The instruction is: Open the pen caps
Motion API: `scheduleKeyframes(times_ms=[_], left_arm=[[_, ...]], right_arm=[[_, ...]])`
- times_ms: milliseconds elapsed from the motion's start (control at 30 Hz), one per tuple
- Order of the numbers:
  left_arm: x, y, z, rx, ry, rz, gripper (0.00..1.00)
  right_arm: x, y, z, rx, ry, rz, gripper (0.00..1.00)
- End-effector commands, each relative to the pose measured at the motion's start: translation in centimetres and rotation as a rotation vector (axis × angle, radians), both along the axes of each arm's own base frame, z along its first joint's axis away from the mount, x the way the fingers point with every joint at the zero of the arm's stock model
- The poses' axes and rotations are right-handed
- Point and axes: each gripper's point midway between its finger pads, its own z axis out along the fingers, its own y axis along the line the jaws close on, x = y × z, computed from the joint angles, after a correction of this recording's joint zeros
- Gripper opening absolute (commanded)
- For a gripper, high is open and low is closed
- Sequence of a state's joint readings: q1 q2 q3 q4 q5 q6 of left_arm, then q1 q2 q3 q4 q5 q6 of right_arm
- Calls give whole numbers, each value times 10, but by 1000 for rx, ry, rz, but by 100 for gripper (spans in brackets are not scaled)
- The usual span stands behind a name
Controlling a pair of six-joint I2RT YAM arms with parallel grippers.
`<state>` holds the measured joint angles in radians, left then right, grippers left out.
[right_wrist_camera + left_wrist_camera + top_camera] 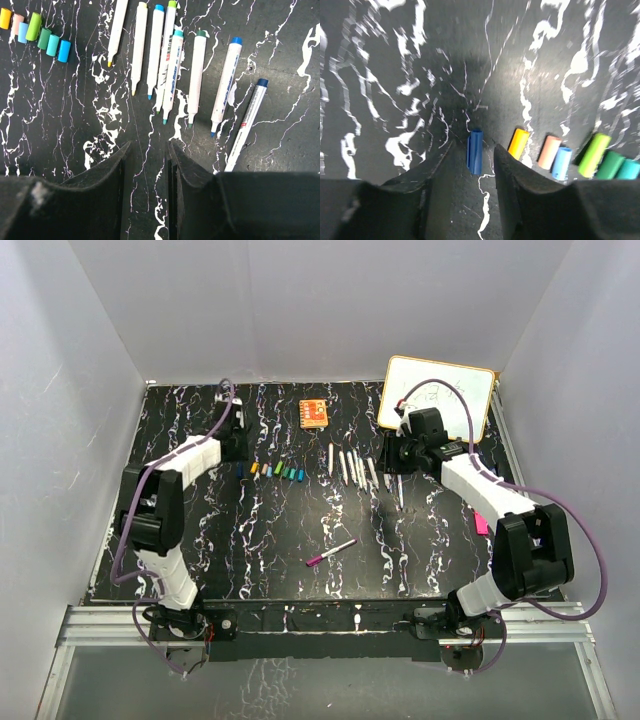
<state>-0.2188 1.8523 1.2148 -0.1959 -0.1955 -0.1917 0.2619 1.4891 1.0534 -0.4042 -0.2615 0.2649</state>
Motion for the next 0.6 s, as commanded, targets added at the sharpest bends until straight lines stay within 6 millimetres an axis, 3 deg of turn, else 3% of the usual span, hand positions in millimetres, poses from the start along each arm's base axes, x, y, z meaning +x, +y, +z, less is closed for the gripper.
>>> scheduleKeyframes(times_ms=[0, 67, 133, 167, 300, 500, 567], left_arm=[[27, 10, 118, -3, -285, 56, 39], [24, 9, 151, -32, -362, 48, 52], [17, -3, 167, -92, -401, -4, 91], [13, -10, 175, -130, -418, -35, 97], [-17, -33, 176, -258, -390, -117, 98], [-77, -71, 190, -453, -464, -292, 99], [-97, -84, 190, -437, -453, -364, 98]], right_arm=[[8, 8, 32, 46, -106, 10, 28], [7, 10, 34, 53, -113, 14, 28], [6, 11, 34, 60, -118, 21, 29], [6, 12, 34, 63, -121, 24, 30], [3, 13, 39, 89, -137, 15, 36], [4, 1, 66, 109, -241, -83, 61], [3, -4, 78, 115, -278, -113, 77]])
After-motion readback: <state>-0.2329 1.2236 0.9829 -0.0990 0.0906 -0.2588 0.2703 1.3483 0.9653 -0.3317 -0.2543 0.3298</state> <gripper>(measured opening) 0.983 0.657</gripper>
